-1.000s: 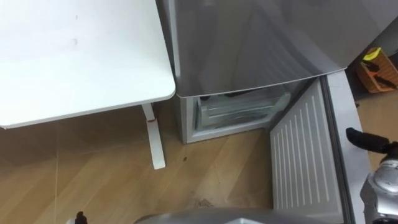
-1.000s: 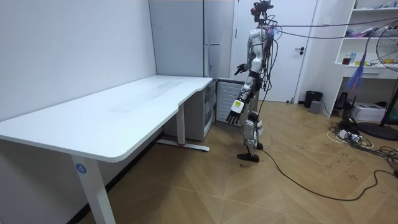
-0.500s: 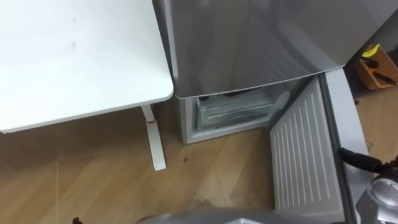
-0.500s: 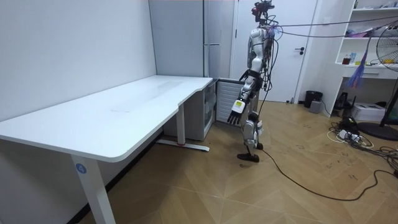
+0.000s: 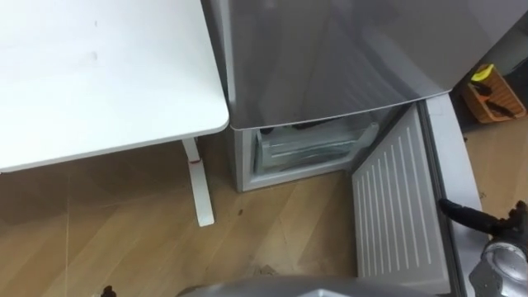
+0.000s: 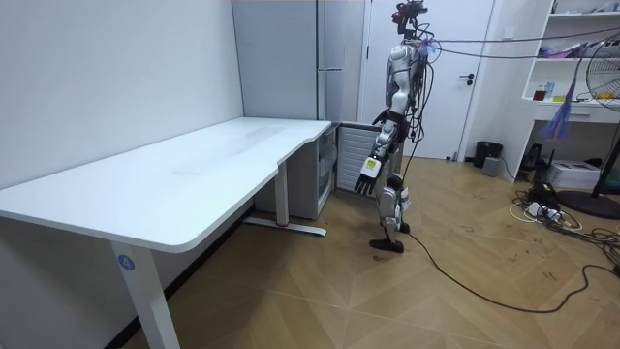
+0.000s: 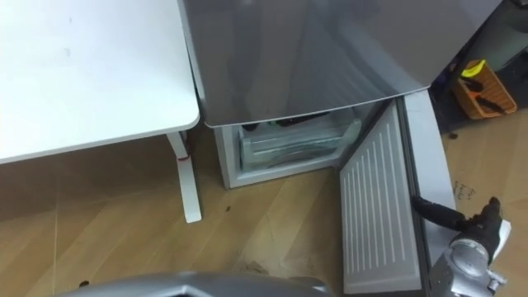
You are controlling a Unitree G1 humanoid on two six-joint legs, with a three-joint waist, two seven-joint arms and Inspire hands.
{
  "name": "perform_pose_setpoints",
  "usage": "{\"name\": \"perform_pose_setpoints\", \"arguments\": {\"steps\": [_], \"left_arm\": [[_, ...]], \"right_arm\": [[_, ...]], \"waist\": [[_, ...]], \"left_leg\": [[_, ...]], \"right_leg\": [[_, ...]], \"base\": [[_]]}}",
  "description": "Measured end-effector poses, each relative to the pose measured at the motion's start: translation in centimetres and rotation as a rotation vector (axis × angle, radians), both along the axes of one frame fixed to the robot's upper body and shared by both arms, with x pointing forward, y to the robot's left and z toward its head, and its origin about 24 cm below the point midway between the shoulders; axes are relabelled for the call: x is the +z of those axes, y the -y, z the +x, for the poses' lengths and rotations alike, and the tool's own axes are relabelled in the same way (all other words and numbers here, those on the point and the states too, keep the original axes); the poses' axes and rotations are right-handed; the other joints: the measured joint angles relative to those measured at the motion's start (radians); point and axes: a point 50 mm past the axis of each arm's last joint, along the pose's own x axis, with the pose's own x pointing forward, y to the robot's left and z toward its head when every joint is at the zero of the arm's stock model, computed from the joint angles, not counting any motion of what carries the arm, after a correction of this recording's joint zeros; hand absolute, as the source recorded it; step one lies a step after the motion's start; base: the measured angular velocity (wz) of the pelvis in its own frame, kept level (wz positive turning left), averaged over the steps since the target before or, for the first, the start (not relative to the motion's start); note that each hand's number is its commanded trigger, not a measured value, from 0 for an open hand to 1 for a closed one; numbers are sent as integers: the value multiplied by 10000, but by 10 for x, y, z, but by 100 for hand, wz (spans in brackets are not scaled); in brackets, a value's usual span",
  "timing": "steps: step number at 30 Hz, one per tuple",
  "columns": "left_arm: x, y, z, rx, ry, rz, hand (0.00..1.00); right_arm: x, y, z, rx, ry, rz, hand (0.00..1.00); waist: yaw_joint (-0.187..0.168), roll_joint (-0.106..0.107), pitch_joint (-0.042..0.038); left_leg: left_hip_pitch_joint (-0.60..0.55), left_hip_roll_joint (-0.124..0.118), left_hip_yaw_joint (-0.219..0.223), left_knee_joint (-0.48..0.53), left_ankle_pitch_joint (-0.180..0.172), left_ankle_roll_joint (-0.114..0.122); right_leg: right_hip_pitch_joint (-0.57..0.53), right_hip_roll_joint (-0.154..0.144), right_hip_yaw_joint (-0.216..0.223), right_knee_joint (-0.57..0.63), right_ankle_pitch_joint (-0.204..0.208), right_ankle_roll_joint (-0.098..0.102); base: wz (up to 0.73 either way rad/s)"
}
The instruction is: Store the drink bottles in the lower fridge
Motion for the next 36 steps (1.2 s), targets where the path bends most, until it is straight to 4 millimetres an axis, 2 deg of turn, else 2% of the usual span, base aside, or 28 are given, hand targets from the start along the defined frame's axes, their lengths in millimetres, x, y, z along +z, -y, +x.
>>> {"name": "perform_pose_setpoints", "arguments": {"steps": [3,4,5,8,9,12,16,19,21,23,27,33,36], "left_arm": [[0,1,1,-155,-27,-14,0],[-1,2,2,-213,-29,-29,0],[-1,2,4,-334,-4,-6,0],[0,1,13,-804,72,98,0],[0,1,19,-930,172,113,0],[0,3,22,-1131,175,57,0],[0,4,27,-1178,282,59,0],[-1,4,26,-1198,210,31,0],[-1,4,27,-1210,239,24,0],[-1,4,26,-1211,218,24,0],[-1,4,27,-1228,236,-23,0],[0,5,30,-1381,269,-17,0],[-1,7,34,-1675,254,-74,0]], "right_arm": [[0,0,1,-430,312,297,0],[0,0,1,-568,402,387,0],[1,0,3,-627,501,449,0],[1,-5,8,-348,578,439,0],[2,-5,9,-290,638,433,0],[4,-8,17,-22,730,422,0],[5,-14,27,488,917,607,0],[4,-19,30,878,874,750,0],[3,-22,32,1059,856,812,0],[1,-27,33,1303,836,983,0],[-1,-33,35,1557,750,1082,0],[-4,-40,35,1490,850,1424,0],[-7,-46,36,1720,1037,2007,0]], "waist": [[-2,-2,6],[-1,-61,35],[12,-16,-12],[-3,-50,-63],[9,-27,-42],[9,56,-49],[59,145,-15],[18,224,22],[31,244,18],[75,226,17],[197,200,-7],[235,193,-30],[192,188,-25]], "left_leg": [[-19,3,16,0,0,0],[-39,6,44,1,0,0],[-92,15,115,14,0,0],[-332,49,228,138,0,1],[-393,73,341,181,0,1],[-320,120,935,172,0,1],[-282,209,1543,128,-22,29],[-156,245,1717,89,-122,52],[-131,350,1840,90,-188,57],[-24,355,2017,11,-200,57],[-3,351,2117,-47,-199,58],[12,359,2107,5,-196,56],[2,361,2040,-8,-194,54]], "right_leg": [[-23,5,15,-10,0,0],[-64,9,55,-6,0,0],[-148,13,103,7,1,-2],[-382,22,191,94,33,-22],[-525,26,244,226,41,-27],[-724,25,461,387,41,-25],[-1136,27,459,729,50,-16],[-1210,39,451,865,60,-27],[-1239,28,378,882,75,-17],[-1275,-22,200,871,102,3],[-1317,-17,169,853,145,43],[-1212,-30,-130,719,176,45],[-1082,-73,-481,657,185,50]], "base": [[-1],[-9],[-12],[-12],[-16],[-32],[-40],[-32],[-26],[-25],[-15],[-4],[7]]}}
